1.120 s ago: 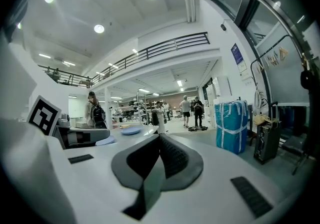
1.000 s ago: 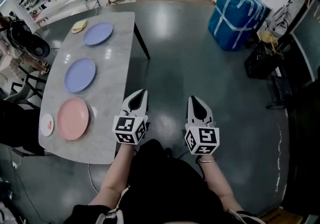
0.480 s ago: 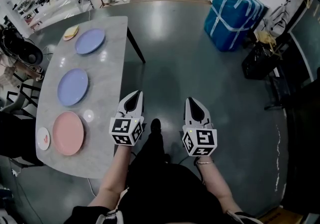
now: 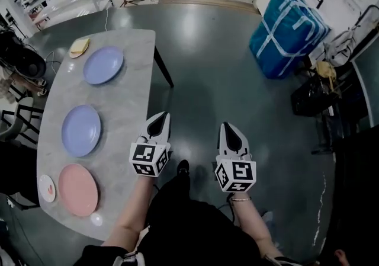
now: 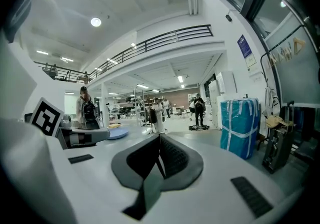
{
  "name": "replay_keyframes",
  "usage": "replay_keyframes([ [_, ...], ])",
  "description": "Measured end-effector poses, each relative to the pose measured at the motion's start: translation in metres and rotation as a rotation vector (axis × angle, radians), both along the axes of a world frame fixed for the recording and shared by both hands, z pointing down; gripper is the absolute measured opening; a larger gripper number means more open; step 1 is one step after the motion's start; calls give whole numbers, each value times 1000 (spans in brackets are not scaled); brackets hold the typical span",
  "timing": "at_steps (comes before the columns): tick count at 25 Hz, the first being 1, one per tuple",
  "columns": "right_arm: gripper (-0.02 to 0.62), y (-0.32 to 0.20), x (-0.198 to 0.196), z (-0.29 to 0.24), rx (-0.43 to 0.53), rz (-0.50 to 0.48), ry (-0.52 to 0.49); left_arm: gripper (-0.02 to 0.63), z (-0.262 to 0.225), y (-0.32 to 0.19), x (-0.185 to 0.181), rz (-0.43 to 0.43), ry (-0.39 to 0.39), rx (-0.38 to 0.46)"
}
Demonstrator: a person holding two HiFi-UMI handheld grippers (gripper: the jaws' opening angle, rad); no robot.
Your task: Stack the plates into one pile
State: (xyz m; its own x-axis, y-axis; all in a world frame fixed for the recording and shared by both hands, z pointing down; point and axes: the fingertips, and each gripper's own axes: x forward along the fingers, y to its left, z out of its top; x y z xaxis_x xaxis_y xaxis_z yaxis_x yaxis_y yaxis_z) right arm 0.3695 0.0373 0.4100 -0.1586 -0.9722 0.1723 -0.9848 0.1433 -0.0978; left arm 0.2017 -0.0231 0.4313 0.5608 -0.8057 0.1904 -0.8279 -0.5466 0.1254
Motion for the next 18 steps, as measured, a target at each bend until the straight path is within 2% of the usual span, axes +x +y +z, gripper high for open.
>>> replay_keyframes([
  [8,6,-104,-41,0,-17,-85,2,6,-1,-88,-34,-61,8,-6],
  [13,6,-143,-67,4,-31,-168,-1,6,-1,-113,-62,-139,20,-11],
  [18,6,-174,-111,4,-31,-293,-1,6,0,-125,-103,-249,22,-15],
])
